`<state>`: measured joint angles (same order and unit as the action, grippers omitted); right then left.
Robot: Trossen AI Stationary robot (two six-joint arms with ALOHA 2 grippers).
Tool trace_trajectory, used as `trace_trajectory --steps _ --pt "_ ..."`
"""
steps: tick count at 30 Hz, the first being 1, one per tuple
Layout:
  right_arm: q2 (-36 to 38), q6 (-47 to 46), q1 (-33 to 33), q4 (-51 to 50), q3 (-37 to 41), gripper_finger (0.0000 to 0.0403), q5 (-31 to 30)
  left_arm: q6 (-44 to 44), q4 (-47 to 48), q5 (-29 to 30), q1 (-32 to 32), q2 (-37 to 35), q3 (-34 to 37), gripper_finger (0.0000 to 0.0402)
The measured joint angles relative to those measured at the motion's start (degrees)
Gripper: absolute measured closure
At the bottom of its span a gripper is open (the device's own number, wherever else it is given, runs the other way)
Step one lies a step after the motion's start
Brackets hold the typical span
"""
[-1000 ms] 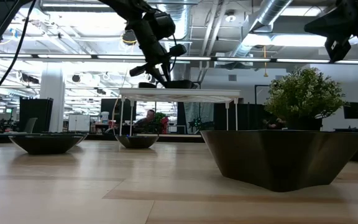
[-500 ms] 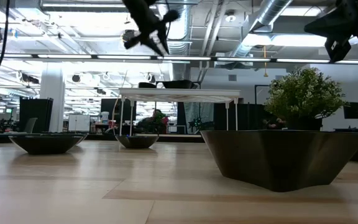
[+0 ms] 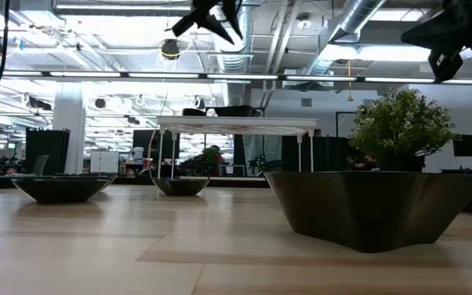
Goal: Pick & Place Mini shaped plates
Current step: Stack the black distorted square plate on top of the black distorted square plate on the shelf
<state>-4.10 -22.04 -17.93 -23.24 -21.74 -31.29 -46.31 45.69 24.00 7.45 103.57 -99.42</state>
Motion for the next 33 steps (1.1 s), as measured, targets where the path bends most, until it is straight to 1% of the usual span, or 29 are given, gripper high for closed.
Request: trace_trajectory --steps 4,8,11,13,16,23,27,30,33 --pt "0.00 -0.02 0.00 0.00 0.01 0.0403 1.58 -0.70 -2.50 1.32 -2.79 0.00 0.43 0.0315" --pt "0.00 -0.04 0.00 0.02 0.00 0.0403 5.27 -0.69 -8.91 1.37 -5.07 0.11 4.25 0.0315" --pt "0.00 -0.15 0.00 0.06 0.02 0.0403 9.94 -0.60 -14.03 1.38 -6.55 0.01 7.83 0.0315" --pt "0.00 -1.24 0.00 0.07 0.00 0.0403 11.80 1.29 -16.76 1.37 -7.55 0.04 10.87 0.0315" --pt "0.00 -2.51 0.00 0.07 0.00 0.0403 11.95 5.41 -19.86 1.35 -9.00 0.15 14.79 0.0315" --pt "-0.55 -2.70 0.00 0.09 0.01 0.0403 11.89 5.76 -29.67 1.28 -10.83 0.12 24.17 0.0315" --pt "-3.85 -3.90 0.00 -0.16 0.00 0.0403 11.93 5.54 -33.63 1.24 -11.37 0.15 27.98 0.0315" --pt "-8.27 -4.03 0.00 -0.30 0.01 0.0403 12.12 5.56 -36.02 1.24 -12.01 -0.04 29.76 0.0315" --pt "-13.43 -4.20 0.00 -0.25 0.00 0.0403 13.84 5.56 -36.72 1.25 -12.89 -0.31 31.20 0.0315"
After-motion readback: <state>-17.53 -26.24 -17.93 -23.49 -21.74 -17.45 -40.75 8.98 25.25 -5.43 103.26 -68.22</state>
